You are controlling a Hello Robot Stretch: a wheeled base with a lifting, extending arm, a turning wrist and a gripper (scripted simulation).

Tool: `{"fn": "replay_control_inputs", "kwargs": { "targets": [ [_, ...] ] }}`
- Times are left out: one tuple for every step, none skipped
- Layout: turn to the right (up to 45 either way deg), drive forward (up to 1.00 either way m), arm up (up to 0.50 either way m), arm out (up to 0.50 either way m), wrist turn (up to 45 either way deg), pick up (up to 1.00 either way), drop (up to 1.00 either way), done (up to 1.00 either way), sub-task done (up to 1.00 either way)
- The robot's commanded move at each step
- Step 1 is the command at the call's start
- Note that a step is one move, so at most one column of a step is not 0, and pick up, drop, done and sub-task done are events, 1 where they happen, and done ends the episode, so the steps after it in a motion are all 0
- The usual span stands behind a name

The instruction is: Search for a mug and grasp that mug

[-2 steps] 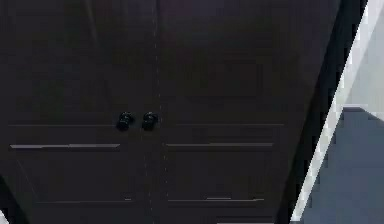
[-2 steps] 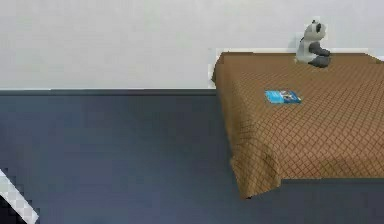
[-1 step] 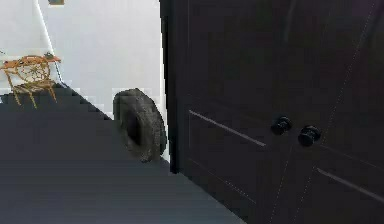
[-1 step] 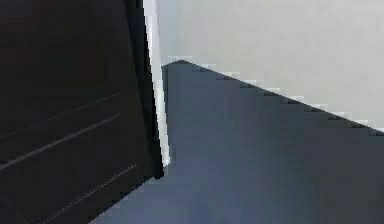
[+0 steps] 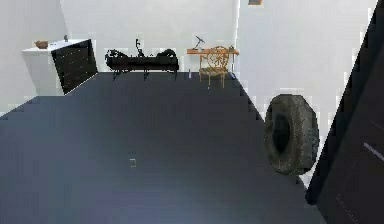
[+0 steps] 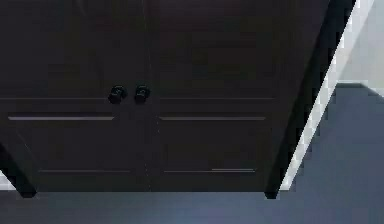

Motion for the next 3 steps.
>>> {"fn": "replay_control_inputs", "kwargs": {
  "targets": [
    [0.0, 1.0, 0.0, 0.0, 0.0, 0.0, 0.0, 0.0, 0.0],
    [0.0, 0.85, 0.0, 0.0, 0.0, 0.0, 0.0, 0.0, 0.0],
    [-12.0, 0.0, 0.0, 0.0, 0.0, 0.0, 0.0, 0.0, 0.0]
  ]
}}
